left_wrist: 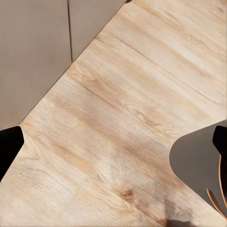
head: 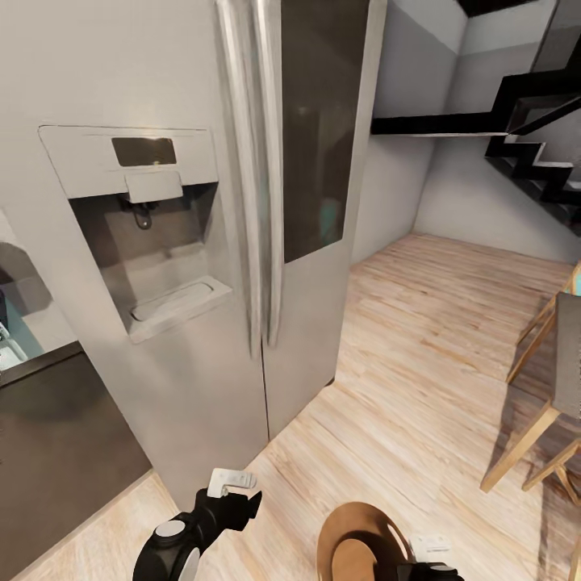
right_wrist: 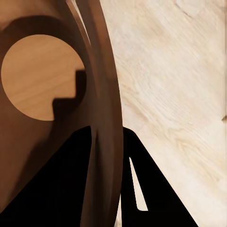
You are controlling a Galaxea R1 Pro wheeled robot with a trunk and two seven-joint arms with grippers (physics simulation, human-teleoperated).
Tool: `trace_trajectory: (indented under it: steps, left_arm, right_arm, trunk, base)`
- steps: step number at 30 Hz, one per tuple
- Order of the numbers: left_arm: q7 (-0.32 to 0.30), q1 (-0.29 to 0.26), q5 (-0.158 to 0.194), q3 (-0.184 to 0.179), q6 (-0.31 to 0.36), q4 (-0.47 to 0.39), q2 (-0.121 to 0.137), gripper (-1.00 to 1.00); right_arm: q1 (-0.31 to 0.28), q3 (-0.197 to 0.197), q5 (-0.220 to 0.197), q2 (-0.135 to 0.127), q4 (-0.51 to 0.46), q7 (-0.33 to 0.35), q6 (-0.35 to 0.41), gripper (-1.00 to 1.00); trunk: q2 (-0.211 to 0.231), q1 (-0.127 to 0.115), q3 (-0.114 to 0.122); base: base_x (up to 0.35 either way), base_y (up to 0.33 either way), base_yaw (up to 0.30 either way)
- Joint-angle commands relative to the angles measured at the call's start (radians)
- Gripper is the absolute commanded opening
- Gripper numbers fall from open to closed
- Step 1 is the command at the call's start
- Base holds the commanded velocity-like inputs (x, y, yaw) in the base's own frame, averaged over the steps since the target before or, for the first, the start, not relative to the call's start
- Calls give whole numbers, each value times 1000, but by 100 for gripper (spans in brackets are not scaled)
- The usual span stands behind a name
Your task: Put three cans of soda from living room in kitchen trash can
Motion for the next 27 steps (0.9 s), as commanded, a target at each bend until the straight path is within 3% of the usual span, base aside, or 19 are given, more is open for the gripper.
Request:
trace_trajectory:
  steps: [1, 18, 27]
  left_arm:
    - [0, 0, 0, 0, 0, 0, 0, 100]
    - [0, 0, 1, 1, 0, 0, -1, 100]
    - [0, 0, 1, 1, 0, 0, -1, 100]
  right_arm:
    - [0, 0, -5, 0, 0, 6, 0, -100]
    - [0, 0, -5, 1, 0, 6, -1, -100]
    - [0, 0, -5, 2, 0, 6, -1, -100]
  trunk:
    - [7, -4, 5]
    - [126, -69, 86]
    - [126, -69, 100]
  base:
    - [0, 0, 0]
    - [0, 0, 0]
    - [0, 0, 3]
